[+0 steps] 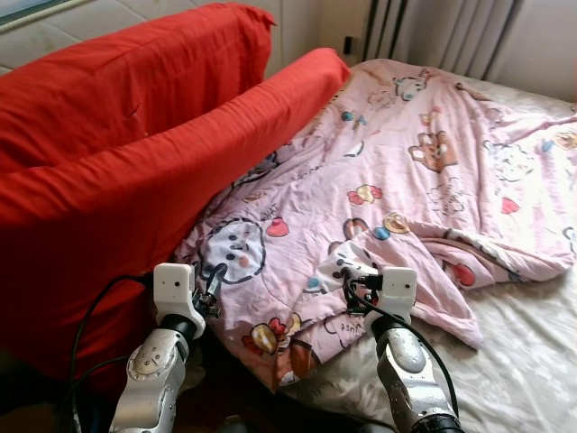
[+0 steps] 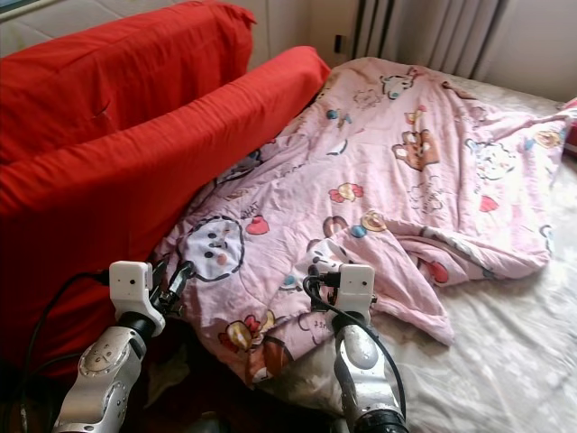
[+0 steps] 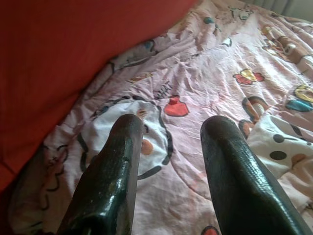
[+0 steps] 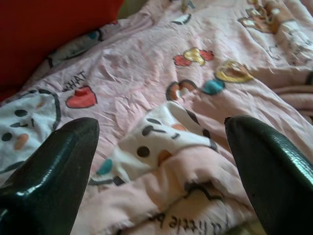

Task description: Clean up the room

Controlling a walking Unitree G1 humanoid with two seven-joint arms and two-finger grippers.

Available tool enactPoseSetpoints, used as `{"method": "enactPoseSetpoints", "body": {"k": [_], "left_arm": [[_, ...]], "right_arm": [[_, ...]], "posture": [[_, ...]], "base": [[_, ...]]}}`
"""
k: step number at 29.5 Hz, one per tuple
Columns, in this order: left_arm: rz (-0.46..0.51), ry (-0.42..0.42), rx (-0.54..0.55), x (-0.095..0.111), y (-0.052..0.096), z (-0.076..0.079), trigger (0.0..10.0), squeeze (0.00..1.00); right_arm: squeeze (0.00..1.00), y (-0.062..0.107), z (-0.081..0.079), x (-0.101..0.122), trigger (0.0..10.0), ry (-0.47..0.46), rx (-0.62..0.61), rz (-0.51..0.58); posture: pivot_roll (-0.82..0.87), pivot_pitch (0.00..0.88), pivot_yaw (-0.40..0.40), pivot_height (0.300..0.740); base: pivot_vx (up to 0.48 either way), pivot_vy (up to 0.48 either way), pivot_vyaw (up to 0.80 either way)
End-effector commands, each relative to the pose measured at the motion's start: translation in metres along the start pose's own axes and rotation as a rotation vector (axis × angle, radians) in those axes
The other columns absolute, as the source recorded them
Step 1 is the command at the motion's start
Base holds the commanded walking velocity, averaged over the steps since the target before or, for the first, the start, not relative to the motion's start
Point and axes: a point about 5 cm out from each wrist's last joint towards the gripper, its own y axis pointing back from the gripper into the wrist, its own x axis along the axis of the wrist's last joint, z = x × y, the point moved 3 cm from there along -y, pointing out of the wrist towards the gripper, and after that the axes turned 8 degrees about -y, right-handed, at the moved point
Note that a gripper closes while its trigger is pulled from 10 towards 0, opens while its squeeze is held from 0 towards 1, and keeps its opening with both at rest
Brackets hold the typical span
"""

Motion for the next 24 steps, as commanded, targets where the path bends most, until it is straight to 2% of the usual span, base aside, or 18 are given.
{"method": "enactPoseSetpoints", "body": {"k": [1,13,24], "left_arm": [[-0.024,0.011,0.013,-0.008,0.004,-0.002,10.0,0.00],[-0.024,0.017,0.014,-0.009,0.004,0.000,10.0,0.00],[-0.023,0.015,0.010,-0.008,0.006,0.001,10.0,0.00]], "right_arm": [[0.00,0.003,0.002,-0.005,10.0,-0.013,-0.009,-0.008],[0.00,0.002,0.003,-0.011,10.0,0.040,0.002,-0.052],[0.00,0.006,0.005,-0.014,10.0,0.053,0.010,-0.052]], "posture": [[0.10,0.259,0.014,0.652],[0.10,0.258,0.011,0.652],[0.10,0.288,0.010,0.647]], "base": [[0.000,0.000,0.00],[0.000,0.000,0.00],[0.000,0.000,0.00]]}}
